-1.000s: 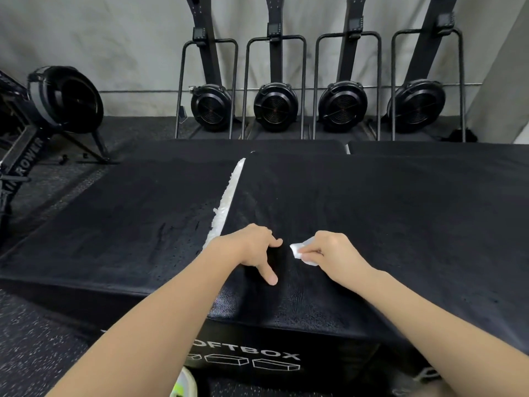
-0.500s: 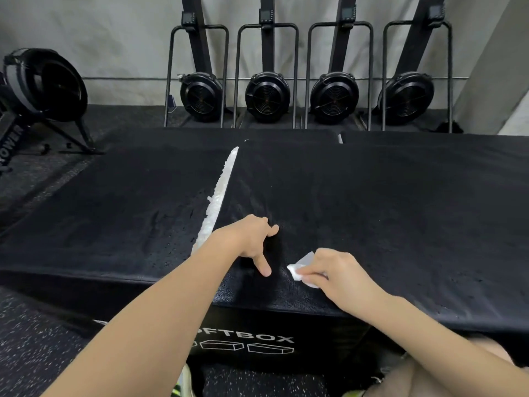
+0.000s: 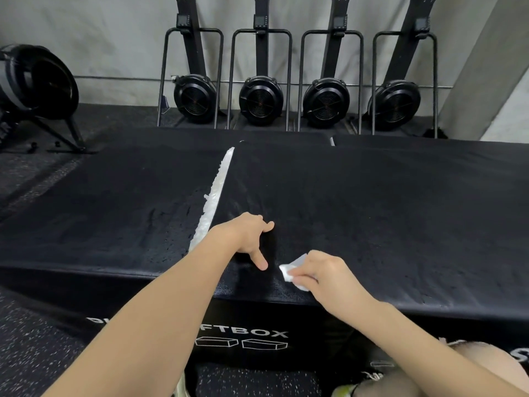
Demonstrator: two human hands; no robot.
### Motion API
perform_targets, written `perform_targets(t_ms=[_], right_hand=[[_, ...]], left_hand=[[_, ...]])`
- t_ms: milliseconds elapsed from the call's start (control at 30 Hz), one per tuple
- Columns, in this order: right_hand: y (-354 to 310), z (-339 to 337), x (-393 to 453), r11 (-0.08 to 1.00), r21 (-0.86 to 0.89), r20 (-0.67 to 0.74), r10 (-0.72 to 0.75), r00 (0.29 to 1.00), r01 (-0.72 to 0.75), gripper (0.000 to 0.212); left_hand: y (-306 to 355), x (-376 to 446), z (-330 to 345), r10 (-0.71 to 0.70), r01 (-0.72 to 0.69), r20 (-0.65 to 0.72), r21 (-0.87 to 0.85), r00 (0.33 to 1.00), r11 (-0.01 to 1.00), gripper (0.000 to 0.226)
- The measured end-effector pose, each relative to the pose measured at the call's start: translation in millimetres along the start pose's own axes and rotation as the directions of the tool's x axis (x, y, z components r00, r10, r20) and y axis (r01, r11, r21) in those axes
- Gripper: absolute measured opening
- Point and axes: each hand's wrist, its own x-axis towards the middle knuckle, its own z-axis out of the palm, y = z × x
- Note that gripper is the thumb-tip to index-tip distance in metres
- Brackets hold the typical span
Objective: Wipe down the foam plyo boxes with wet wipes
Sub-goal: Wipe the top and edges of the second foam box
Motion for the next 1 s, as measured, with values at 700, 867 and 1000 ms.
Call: perform_targets(t_ms=[700,867,1000], right_hand=[[17,13,-62,0.957,-0.193,-0.082,-0.235,0.969,0.216,0.044],[9,46,-46,0.843,-0.377,-0.044,-0.429,0.902,0.383,0.031],[-19,93,-12,0.767,-0.427,-0.039,-0.545,0.838,0.479,0.023]], left_hand=[[1,-5,0,-0.016,0.014,-0.023,-0.080,1.000,0.997,0.120],[1,-9,4,-0.021,0.018,-0.038,-0.082,0.999,0.996,0.120],[0,-12,6,-0.022,0.011,-0.081,-0.126,0.996,0.992,0.120]])
